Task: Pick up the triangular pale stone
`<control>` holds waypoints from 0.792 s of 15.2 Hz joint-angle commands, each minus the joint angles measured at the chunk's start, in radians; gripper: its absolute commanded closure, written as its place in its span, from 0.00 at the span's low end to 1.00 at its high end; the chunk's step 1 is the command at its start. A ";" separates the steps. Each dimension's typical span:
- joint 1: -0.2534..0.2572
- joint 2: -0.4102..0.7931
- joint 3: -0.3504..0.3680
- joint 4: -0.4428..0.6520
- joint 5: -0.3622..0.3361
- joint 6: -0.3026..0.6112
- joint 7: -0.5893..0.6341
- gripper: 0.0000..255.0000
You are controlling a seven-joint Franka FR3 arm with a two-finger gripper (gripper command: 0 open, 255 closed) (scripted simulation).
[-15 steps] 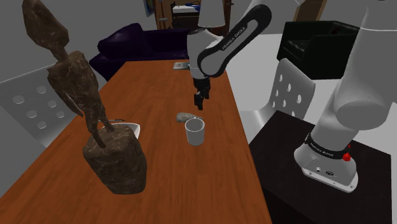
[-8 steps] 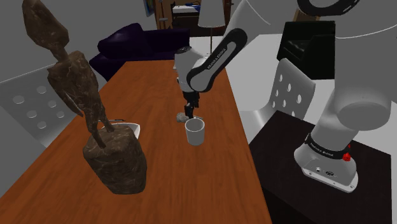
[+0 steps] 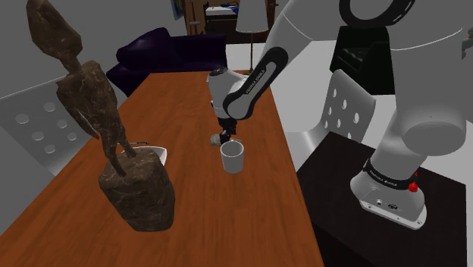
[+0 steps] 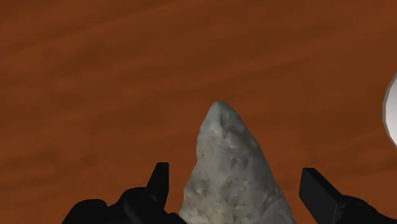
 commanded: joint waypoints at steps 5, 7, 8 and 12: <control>0.001 0.002 -0.001 -0.001 -0.001 0.004 0.002 1.00; 0.001 0.002 -0.001 -0.002 -0.001 0.004 0.002 1.00; 0.001 0.002 -0.001 -0.002 -0.001 0.004 0.002 1.00; -0.003 -0.018 0.004 -0.002 0.005 -0.015 -0.005 1.00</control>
